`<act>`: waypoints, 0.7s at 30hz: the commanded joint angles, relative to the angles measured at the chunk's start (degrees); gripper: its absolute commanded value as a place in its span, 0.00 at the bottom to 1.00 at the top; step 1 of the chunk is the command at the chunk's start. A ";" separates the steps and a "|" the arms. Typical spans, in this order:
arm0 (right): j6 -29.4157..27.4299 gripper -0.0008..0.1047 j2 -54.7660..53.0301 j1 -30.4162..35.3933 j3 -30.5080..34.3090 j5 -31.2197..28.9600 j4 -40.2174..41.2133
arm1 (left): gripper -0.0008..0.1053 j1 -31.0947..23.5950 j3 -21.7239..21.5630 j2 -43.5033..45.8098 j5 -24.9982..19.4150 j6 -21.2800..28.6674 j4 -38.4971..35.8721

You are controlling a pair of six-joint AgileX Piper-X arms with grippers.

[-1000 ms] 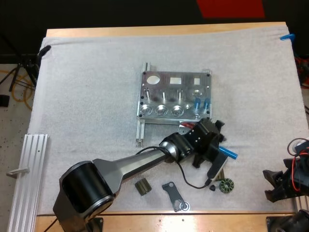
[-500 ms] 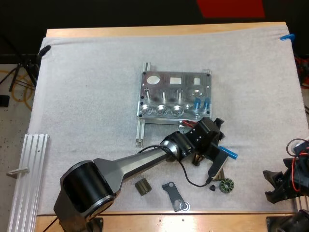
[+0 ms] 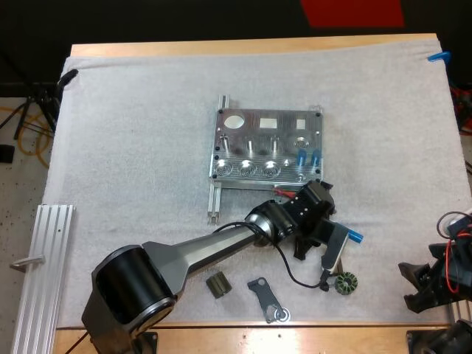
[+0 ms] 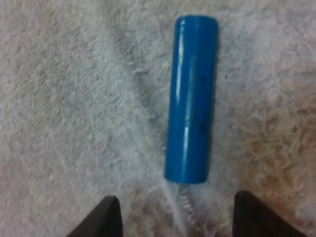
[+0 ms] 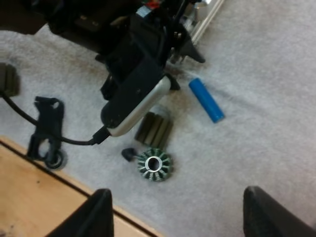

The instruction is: Load cells from right to left

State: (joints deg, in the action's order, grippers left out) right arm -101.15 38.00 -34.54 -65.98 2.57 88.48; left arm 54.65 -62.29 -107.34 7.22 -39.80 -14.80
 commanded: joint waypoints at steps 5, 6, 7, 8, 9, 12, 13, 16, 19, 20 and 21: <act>-0.63 0.54 -0.47 0.23 0.13 1.57 2.38 | 0.47 0.32 -0.95 0.17 6.38 1.33 -1.00; -0.63 0.54 -0.47 0.23 0.13 1.57 2.38 | 0.47 0.32 -0.97 0.17 6.37 1.30 -0.78; -0.63 0.54 -0.47 0.23 0.13 1.57 2.38 | 0.47 0.21 -0.95 0.17 6.37 1.44 -0.67; -0.63 0.54 -0.47 0.23 0.13 1.57 2.38 | 0.47 0.11 -0.95 0.17 6.37 1.87 -0.32; -0.63 0.54 -0.47 0.23 0.13 1.71 2.38 | 0.47 0.10 -0.95 0.17 6.37 2.03 -0.22; -0.18 0.54 -0.47 0.23 0.13 2.82 2.38 | 0.47 0.11 -1.10 -0.35 6.37 2.83 0.40; 0.01 0.54 -0.47 0.23 0.13 2.91 2.38 | 0.47 0.11 -1.09 -0.57 6.19 2.82 0.54; 0.70 0.54 -0.47 0.23 0.13 2.89 2.38 | 0.45 0.11 -1.09 -0.63 5.52 2.82 0.99; 0.69 0.54 -0.47 0.23 0.13 2.89 2.38 | 0.30 0.11 -1.09 -0.87 5.02 3.60 1.87; 0.69 0.54 -0.47 0.23 0.13 2.89 2.38 | 0.24 0.11 -1.09 -0.84 5.02 4.46 1.96; 0.69 0.54 -0.47 0.23 0.13 2.89 2.38 | 0.21 0.11 -1.09 -0.84 5.02 4.67 1.93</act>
State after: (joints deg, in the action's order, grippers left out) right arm -100.65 38.00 -34.54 -65.98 4.83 88.48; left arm 54.65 -62.87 -108.16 12.80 -35.55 -13.16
